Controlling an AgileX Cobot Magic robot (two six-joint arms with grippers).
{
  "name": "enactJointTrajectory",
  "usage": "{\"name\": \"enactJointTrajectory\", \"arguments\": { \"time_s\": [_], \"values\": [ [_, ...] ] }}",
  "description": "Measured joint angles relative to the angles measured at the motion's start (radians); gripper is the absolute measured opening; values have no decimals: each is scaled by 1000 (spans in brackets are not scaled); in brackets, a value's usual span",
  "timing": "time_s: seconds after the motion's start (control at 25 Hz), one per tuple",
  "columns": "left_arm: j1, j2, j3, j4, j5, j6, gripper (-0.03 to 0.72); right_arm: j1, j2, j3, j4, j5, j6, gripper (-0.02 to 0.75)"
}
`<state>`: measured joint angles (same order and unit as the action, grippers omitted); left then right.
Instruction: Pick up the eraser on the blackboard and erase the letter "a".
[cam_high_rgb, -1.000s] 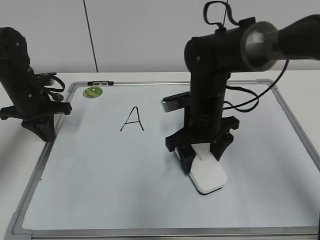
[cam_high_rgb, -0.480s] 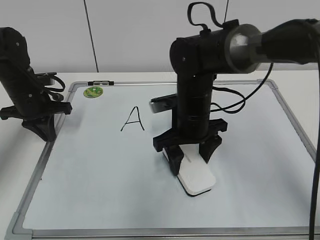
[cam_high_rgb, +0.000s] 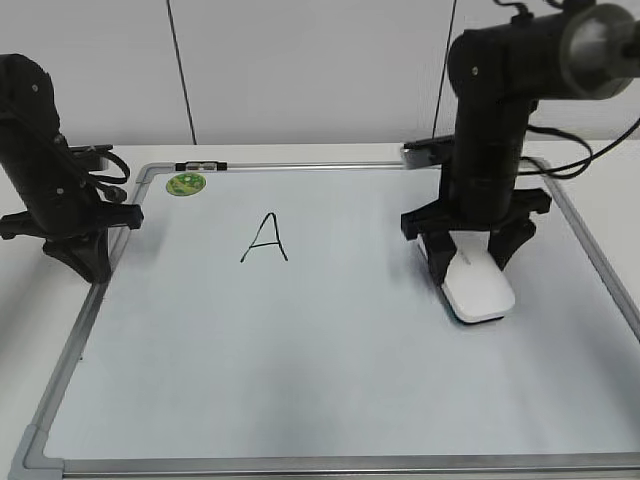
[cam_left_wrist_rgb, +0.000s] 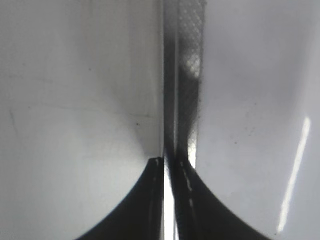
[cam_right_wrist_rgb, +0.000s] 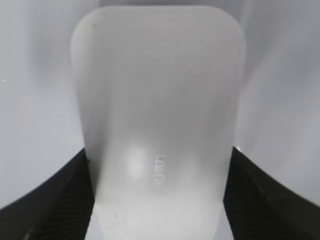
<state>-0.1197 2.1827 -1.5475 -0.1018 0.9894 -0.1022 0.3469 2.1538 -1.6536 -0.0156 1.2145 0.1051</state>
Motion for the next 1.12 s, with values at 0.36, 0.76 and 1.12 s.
{"name": "enactJointTrajectory", "arguments": {
  "time_s": [0.36,0.76,1.12],
  "values": [
    [0,0,0,0,0,0,29,-24,-172,0,-200,-16,148,522],
    [0,0,0,0,0,0,29,-224,-177,77,-142,-15,96,522],
    [0,0,0,-2,0,0,29,-334,-179,119,-28,-20,-44,522]
  ]
}}
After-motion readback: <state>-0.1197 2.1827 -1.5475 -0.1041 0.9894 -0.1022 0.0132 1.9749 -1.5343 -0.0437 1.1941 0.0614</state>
